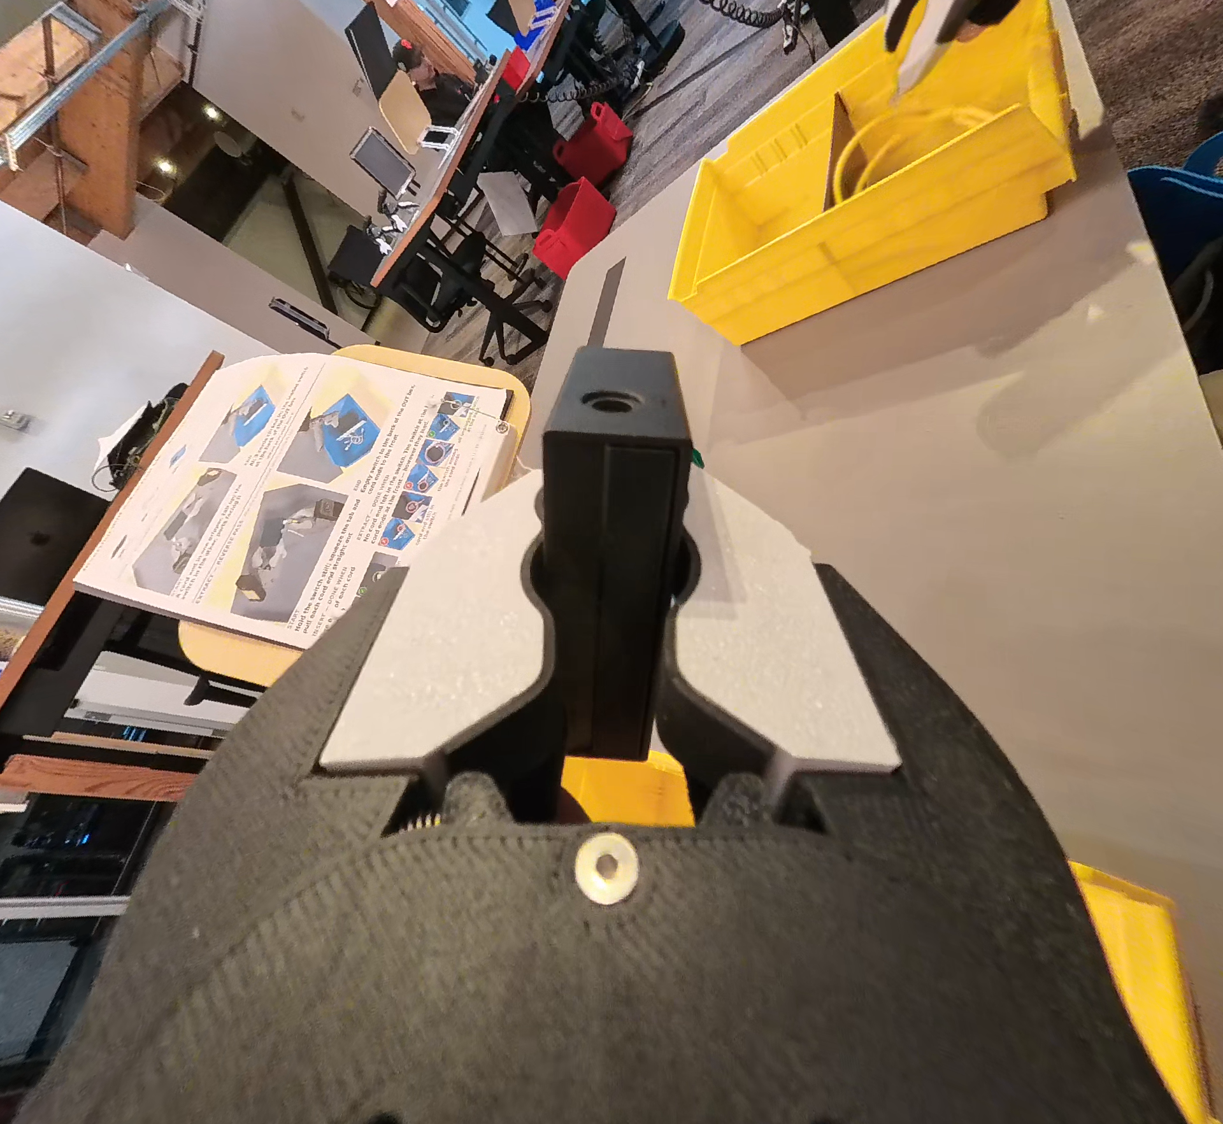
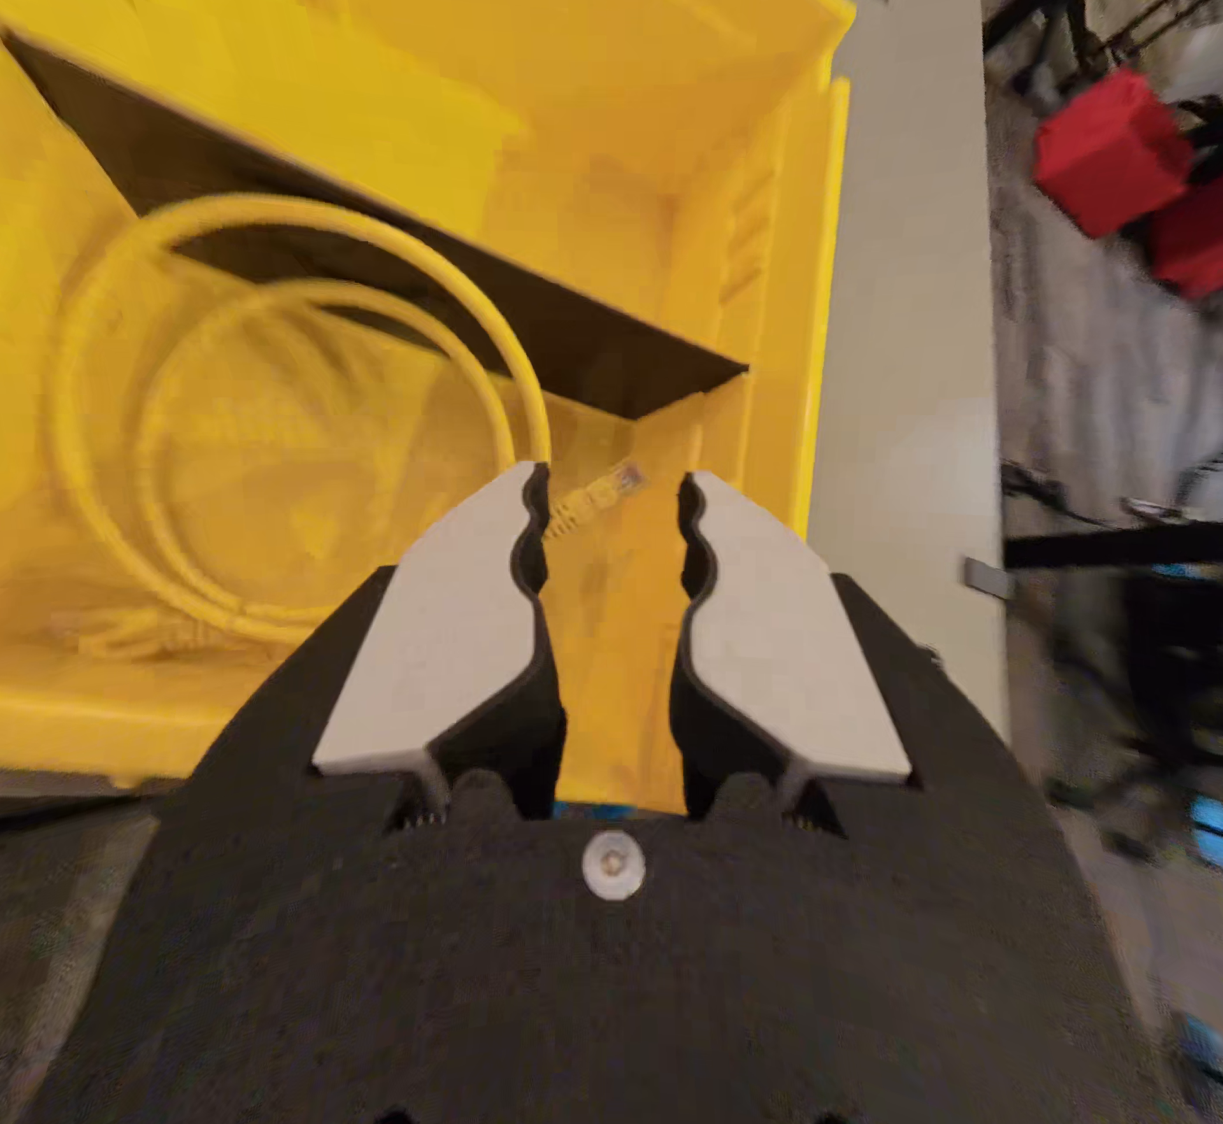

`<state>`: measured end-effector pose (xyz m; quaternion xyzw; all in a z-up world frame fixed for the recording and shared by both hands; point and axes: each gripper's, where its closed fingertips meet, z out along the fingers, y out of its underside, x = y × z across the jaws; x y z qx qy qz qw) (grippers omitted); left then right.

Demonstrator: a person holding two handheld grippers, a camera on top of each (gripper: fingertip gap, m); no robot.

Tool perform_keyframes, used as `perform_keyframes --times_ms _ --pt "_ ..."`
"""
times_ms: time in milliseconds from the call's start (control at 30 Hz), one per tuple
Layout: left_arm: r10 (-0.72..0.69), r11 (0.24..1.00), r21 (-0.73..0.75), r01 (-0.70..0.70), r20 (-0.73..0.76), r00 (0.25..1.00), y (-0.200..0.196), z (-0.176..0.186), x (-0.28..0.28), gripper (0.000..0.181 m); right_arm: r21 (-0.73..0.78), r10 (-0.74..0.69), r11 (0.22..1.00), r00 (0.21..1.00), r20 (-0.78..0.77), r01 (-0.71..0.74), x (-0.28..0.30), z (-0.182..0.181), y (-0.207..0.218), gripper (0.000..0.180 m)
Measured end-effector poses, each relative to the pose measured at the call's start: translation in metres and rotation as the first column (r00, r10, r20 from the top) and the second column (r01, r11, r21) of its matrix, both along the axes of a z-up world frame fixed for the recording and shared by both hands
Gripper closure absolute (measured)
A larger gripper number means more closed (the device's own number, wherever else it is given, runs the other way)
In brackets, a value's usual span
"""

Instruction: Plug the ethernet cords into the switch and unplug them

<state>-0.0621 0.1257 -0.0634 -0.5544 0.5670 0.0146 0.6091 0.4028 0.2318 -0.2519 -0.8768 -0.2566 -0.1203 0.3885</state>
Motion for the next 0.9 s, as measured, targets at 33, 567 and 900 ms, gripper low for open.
perform_keyframes --times_ms 33,567,900 --pt "0.001 1.000 -0.001 -0.001 -0.005 1.000 0.000 -0.001 0.000 0.151 -0.021 -0.003 1.000 0.997 0.075 0.004 0.003 -0.002 -0.001 0.135" --pt "-0.142 0.986 0.083 0.145 -0.041 0.989 -0.033 0.002 0.043 0.151 0.402 0.900 0.306 0.400 0.172 -0.863 -0.325 0.185 -0.119 0.121" --pt "-0.210 0.964 0.142 0.225 -0.115 0.971 -0.059 0.008 0.063 0.151 0.368 0.896 0.003 0.166 0.411 -0.930 -0.407 0.189 -0.151 0.157"
